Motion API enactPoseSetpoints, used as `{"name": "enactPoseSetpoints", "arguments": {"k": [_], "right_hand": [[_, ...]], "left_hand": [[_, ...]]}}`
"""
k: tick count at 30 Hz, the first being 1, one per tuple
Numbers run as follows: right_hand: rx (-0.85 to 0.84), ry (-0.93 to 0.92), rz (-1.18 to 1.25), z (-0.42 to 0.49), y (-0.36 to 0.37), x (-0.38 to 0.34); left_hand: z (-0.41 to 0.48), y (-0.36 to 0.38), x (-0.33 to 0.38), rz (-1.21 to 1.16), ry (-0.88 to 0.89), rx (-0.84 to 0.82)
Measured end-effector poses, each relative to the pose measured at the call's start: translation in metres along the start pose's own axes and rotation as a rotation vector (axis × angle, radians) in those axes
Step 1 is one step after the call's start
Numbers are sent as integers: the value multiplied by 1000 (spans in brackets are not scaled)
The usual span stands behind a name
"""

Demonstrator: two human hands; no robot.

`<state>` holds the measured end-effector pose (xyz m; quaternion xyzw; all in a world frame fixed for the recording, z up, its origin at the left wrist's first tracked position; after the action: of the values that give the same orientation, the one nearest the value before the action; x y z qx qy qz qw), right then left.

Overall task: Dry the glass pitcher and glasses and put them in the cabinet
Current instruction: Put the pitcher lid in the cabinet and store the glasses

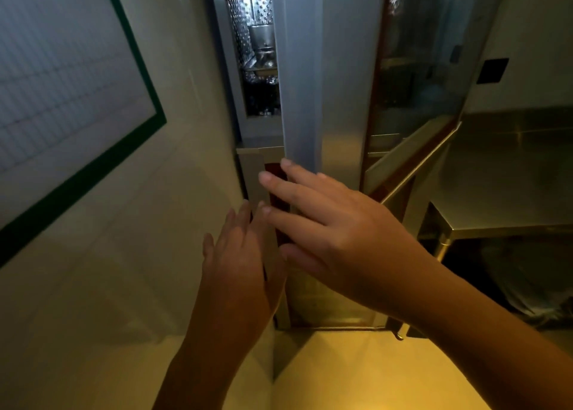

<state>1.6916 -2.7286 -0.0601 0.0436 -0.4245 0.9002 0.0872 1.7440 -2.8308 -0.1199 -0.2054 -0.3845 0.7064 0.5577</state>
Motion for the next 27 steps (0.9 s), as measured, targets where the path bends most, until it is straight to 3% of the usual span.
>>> {"name": "enactPoseSetpoints", "arguments": {"k": [8,24,27], "right_hand": [[71,166,-6,-14,9,26],[-41,130,-89,38,83,71],[-54,146,-130,48,100,86]], "left_hand": [[0,8,-4,29,-28,-86],[42,21,-16,73,-59,-110],[53,26,-20,-25,-129,-106]]}}
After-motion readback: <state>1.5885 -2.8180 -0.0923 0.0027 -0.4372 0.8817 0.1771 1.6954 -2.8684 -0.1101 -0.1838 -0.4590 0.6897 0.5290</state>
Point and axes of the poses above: each hand's wrist, its own z-axis towards the middle knuckle, its own y-axis out of the palm, x = y × z, the point moved 5 cm from there along z, towards the middle knuckle
